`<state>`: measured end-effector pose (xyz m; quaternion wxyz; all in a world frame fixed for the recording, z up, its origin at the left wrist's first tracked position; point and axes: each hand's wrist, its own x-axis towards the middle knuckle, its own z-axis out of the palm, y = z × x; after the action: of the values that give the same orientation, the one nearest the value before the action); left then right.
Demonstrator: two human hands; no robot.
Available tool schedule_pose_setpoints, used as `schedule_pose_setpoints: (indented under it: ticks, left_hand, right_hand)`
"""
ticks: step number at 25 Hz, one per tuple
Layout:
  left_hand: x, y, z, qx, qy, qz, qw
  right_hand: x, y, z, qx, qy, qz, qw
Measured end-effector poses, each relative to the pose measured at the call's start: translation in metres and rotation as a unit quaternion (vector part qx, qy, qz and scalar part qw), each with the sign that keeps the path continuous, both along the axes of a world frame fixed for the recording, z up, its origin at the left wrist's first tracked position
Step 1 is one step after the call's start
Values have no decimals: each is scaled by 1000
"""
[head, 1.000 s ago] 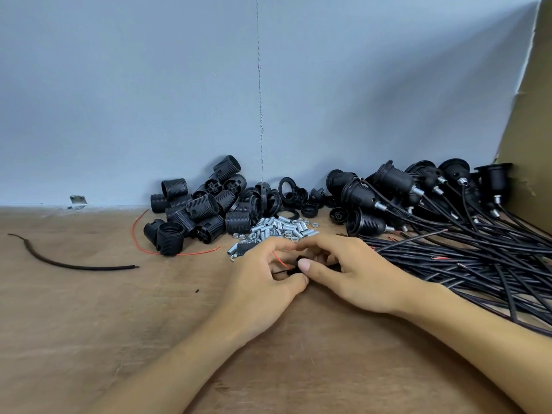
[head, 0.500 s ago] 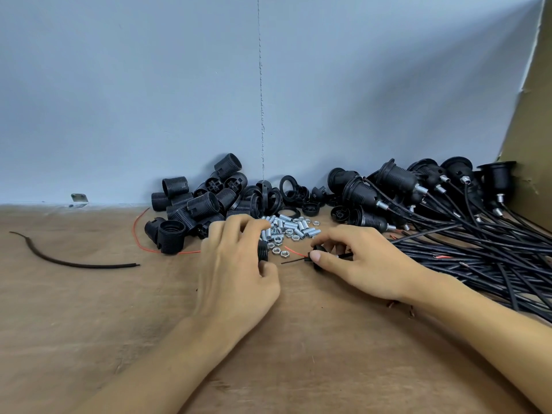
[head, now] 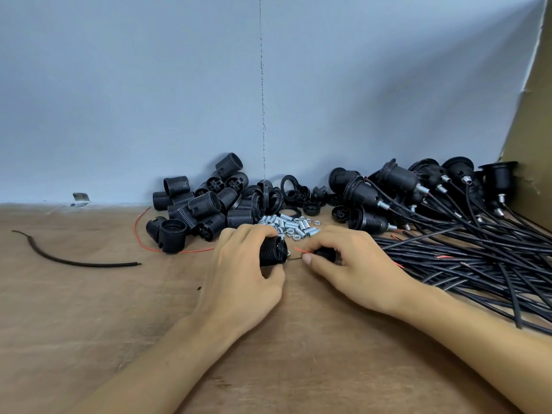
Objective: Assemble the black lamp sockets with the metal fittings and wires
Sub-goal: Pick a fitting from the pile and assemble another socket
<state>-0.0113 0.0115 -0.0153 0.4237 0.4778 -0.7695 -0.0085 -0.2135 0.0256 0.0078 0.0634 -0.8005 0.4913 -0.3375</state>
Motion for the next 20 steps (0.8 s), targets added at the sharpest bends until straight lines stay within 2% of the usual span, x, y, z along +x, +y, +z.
schedule_pose_setpoints:
  ticks: [2,5,12,20]
  left_hand:
    - [-1,1,0,19,31,-43,998]
    - [-2,3,0,40,46,-83,995]
    - [-1,-3,-3,21,23,-93,995]
    - [0,-3,-4,23,28,-73,997]
  right_hand:
    - [-1,-1,2,9,-65,-39,997]
    - [-1,0,3,75,-137,-52,986]
    - [-1,3,5,128,-196,-13,972]
    - [0,6,7,151,-204,8,967]
